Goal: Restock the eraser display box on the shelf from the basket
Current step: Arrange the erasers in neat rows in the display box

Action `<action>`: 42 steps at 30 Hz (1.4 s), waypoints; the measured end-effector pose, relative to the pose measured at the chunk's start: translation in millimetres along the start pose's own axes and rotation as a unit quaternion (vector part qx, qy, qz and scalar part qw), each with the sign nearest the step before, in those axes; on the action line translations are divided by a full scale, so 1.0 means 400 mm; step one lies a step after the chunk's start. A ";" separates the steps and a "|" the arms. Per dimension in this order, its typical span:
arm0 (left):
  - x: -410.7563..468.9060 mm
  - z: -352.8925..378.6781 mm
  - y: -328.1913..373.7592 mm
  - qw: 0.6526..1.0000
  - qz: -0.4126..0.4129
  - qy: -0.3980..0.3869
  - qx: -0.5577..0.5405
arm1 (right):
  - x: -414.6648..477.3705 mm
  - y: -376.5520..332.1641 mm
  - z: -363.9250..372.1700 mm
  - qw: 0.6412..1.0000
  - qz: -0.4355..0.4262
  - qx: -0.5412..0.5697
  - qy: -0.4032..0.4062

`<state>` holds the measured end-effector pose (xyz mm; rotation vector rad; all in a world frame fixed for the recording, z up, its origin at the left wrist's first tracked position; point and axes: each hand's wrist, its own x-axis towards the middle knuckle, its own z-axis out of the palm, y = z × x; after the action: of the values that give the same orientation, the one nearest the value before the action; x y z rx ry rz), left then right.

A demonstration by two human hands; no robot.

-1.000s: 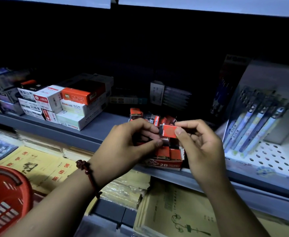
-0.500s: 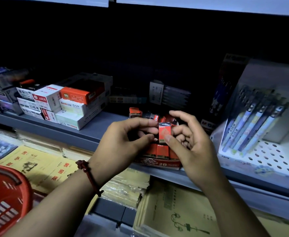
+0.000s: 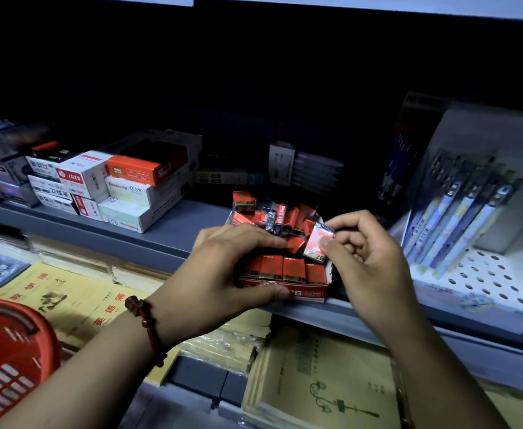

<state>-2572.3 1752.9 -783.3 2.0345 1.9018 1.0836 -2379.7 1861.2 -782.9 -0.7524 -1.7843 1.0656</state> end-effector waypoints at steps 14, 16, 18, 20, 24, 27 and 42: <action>0.001 0.005 -0.003 1.000 0.001 0.007 0.003 | -0.002 0.010 0.002 0.995 -0.012 -0.098 -0.021; 0.001 0.007 -0.004 1.000 -0.001 0.008 0.001 | -0.001 0.009 0.005 0.994 -0.007 -0.107 -0.022; 0.001 0.007 -0.005 1.000 -0.001 0.008 -0.001 | -0.002 0.006 0.003 0.994 -0.005 -0.106 -0.032; -0.001 0.007 -0.006 1.000 0.000 0.011 -0.006 | -0.001 0.006 -0.006 0.995 0.012 -0.085 -0.056; 0.001 0.010 -0.009 1.000 -0.005 0.017 -0.026 | 0.001 0.000 -0.011 0.993 0.024 -0.081 -0.084; 0.002 0.010 -0.010 0.998 -0.012 0.022 -0.054 | -0.005 -0.013 -0.012 0.988 0.006 -0.127 -0.086; 0.096 -0.049 -0.028 0.999 -0.030 0.006 0.028 | 0.061 -0.047 0.020 0.965 0.075 -0.252 -0.005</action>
<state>-2595.4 1783.0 -760.2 1.9887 2.0079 1.0416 -2397.9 1870.4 -758.5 -1.2056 -2.0594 0.7073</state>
